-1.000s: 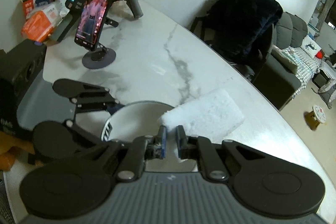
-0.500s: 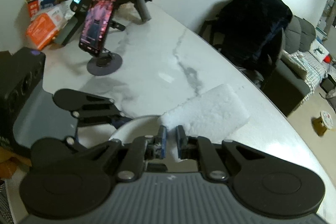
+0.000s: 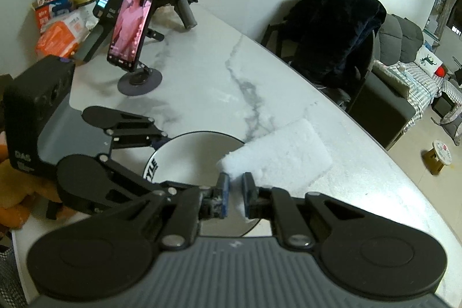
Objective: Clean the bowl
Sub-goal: 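Set the bowl upright with the left tool while the right tool wipes inside, then scrub the bowl's inner wall with the white sponge in the right tool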
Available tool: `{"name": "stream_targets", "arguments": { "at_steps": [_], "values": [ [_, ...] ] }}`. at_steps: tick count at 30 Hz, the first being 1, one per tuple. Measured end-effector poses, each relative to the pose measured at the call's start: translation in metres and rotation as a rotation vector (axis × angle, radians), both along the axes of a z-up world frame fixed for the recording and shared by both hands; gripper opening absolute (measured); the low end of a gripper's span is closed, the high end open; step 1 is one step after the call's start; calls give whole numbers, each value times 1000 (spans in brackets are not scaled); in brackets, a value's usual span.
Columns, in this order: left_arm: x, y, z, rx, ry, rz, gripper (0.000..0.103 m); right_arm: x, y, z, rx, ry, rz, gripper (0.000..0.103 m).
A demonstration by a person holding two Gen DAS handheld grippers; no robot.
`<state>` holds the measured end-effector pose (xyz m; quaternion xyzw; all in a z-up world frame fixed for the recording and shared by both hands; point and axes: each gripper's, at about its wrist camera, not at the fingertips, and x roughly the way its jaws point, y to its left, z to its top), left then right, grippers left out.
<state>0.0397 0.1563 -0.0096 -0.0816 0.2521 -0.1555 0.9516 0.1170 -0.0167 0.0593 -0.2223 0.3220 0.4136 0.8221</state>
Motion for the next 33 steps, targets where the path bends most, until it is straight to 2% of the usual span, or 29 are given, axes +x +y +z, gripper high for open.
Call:
{"name": "stream_targets", "arguments": {
  "at_steps": [14,33],
  "values": [
    [1,3,1,2,2,-2,60,5,40,-7,9,8,68,10],
    [0,3,3,-1,3,-4,60,-1,-12,0,37,9,-19,10]
  ]
}}
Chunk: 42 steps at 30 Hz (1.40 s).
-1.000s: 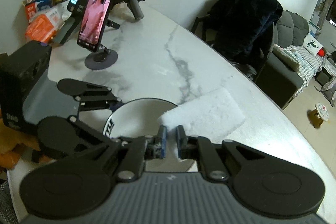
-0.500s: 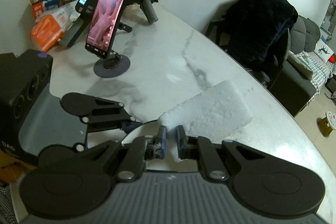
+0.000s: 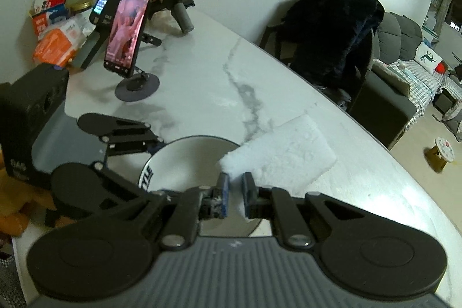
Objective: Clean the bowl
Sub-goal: 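Scrub the bowl's inner wall with the white sponge in the right tool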
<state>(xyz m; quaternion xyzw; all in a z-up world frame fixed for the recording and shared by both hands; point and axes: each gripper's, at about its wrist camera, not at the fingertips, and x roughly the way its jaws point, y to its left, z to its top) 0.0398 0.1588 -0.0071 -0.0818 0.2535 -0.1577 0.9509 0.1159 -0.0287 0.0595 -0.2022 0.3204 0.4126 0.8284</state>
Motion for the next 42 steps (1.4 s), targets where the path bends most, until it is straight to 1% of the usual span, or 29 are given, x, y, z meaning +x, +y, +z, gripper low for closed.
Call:
{"name": "stream_targets", "arguments": {
  "at_steps": [7,12,16,23,29,32,36,42],
  "values": [
    [-1,-3,0,3,0,-2,61,-5,-12,1,12,-3,-24,10],
    [0,-3,-1,2,2,-3,62,-4,-11,1,11,-3,-22,10],
    [1,-4,-1,3,4,-4,64,2,-1,-2,12,-3,-12,10],
    [2,-4,-1,1,4,-4,64,16,20,-6,39,20,2,10],
    [1,-6,0,1,5,-1,65,13,48,-9,43,26,62,10],
    [0,-8,0,1,5,-1,65,13,54,-6,47,21,71,9],
    [-1,-9,1,0,5,-2,65,14,51,-5,48,25,62,9],
    [-3,-10,1,-3,5,-4,65,17,30,-7,41,30,5,9]
  ]
}}
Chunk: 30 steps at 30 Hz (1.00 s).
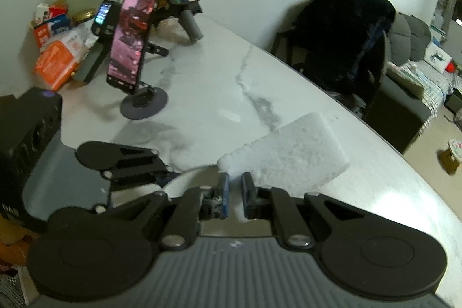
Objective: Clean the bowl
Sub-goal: 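Scrub the bowl's inner wall with the white sponge in the right tool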
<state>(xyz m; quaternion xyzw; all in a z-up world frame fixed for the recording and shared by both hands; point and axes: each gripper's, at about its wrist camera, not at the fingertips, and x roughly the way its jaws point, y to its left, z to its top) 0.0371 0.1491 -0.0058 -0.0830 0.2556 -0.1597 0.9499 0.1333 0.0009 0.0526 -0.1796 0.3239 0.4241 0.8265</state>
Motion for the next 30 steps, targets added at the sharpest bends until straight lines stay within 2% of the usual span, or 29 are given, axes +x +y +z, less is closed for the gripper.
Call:
{"name": "stream_targets", "arguments": {
  "at_steps": [14,17,19,30],
  "values": [
    [-1,12,-1,-4,1,-2,65,-16,-39,5,4,2,-52,9],
    [-1,9,-1,0,-1,-4,65,-12,-34,3,3,7,-50,8],
    [0,9,-1,0,1,-4,65,-8,-27,-1,-2,14,-39,0],
    [4,11,-2,-3,5,-6,65,-2,4,-15,-19,32,4,0]
  ]
}}
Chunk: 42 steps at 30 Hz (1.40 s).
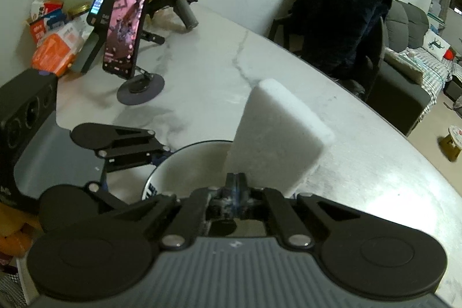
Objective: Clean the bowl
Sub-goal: 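Scrub the bowl's inner wall with the white sponge in the right tool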
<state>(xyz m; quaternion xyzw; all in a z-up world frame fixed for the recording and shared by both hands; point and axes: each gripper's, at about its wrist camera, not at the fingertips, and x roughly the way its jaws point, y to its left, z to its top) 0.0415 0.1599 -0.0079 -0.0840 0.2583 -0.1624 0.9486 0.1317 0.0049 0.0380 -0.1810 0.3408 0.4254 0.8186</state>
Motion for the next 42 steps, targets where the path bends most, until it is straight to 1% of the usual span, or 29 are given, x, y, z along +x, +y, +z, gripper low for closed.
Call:
{"name": "stream_targets", "arguments": {
  "at_steps": [3,5,6,9,12,15,19,24,27,30,32,34,35,38,41,42],
  "values": [
    [0,-1,-1,0,1,-1,65,-1,-3,2,13,1,-4,1],
    [0,0,-1,-1,2,-1,65,-4,-8,6,29,2,-9,3],
    [0,0,-1,-2,3,-2,65,-5,-11,8,37,-1,-10,6],
    [1,0,-2,-4,5,-2,65,-15,-19,15,44,-28,-10,7],
    [1,0,-2,-7,6,-3,65,-23,-25,20,34,-66,-18,13],
    [1,1,-3,-9,9,-4,65,-24,-33,25,48,-84,-48,14],
    [-2,-1,-4,-10,9,-3,65,-15,-41,27,84,-74,-100,18],
    [0,0,-5,-11,12,-5,65,6,-49,23,160,3,-164,21],
    [0,-1,-6,-12,14,-5,65,22,-51,17,222,95,-193,21],
    [0,-1,-6,-14,14,-4,65,32,-49,9,261,173,-199,22],
    [0,-1,-6,-16,12,-2,65,35,-46,5,277,191,-192,23],
    [1,-1,-6,-17,12,-2,65,36,-43,3,290,200,-182,18],
    [0,-1,-6,-17,12,-2,65,36,-40,1,290,207,-174,17],
    [0,-1,-7,-18,13,0,65,32,-34,-1,287,187,-161,13],
    [-1,-2,-7,-20,15,-1,65,18,-26,6,268,73,-141,10],
    [-1,-2,-7,-20,15,-1,65,12,-23,9,247,14,-132,10]
  ]
}}
